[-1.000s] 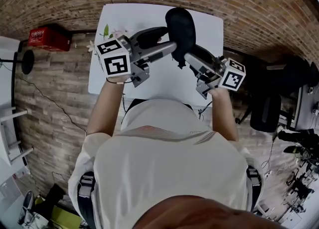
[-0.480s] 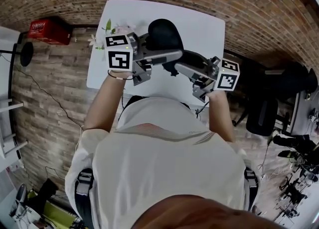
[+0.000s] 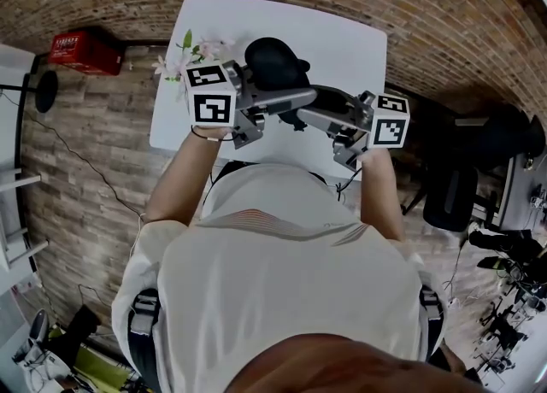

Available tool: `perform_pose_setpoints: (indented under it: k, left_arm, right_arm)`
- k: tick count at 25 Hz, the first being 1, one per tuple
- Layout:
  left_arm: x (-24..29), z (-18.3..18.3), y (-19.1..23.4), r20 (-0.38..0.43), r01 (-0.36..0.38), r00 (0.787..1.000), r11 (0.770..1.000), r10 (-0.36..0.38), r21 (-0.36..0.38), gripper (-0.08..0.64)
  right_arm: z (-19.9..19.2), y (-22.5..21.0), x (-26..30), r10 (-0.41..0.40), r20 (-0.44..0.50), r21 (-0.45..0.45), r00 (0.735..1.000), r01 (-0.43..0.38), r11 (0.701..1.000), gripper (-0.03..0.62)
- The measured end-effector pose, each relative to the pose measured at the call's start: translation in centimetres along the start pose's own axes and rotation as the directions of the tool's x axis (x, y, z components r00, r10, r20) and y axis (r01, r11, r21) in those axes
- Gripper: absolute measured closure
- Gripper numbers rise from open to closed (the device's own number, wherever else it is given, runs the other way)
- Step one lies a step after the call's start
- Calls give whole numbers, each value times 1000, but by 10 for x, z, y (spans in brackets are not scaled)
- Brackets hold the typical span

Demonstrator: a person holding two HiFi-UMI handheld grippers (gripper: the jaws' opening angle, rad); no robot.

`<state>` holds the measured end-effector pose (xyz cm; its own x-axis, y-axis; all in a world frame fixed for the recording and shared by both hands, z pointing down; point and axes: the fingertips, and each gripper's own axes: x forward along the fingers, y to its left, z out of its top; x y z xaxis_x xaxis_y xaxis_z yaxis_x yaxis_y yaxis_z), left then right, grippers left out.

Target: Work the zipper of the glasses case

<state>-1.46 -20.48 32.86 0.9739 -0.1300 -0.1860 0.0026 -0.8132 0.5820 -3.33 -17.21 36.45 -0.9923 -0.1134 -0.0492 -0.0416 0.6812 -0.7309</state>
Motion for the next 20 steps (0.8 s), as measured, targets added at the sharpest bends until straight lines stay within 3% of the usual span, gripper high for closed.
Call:
perform_pose_setpoints:
  k: [4, 10, 12, 15, 17, 20]
  left_arm:
    - [-2, 1, 5, 42, -42, 998, 999, 43, -21, 281]
    - [-15, 23, 29, 130, -170, 976, 985, 173, -38, 281]
    - [-19, 33, 36, 161, -219, 962, 975, 221, -34, 281]
    - [-25, 47, 45, 205, -291, 936, 957, 288, -16, 281]
    - [-29, 56, 50, 237, -326, 918, 945, 319, -11, 281]
    - [-33, 70, 53, 287, -365, 889, 931, 357, -28, 281]
  right_arm:
    - [3, -3, -3, -27, 41, -15, 999, 27, 1000, 296]
    - [26, -6, -19, -132, 159, -151, 978, 157, 976, 306]
    - [38, -7, -29, -180, 225, -194, 958, 226, 955, 331]
    - [49, -6, -42, -263, 290, -280, 920, 344, 896, 378]
    - [48, -2, -42, -291, 288, -343, 912, 382, 858, 390]
    - [34, 4, -35, -314, 245, -407, 917, 391, 825, 417]
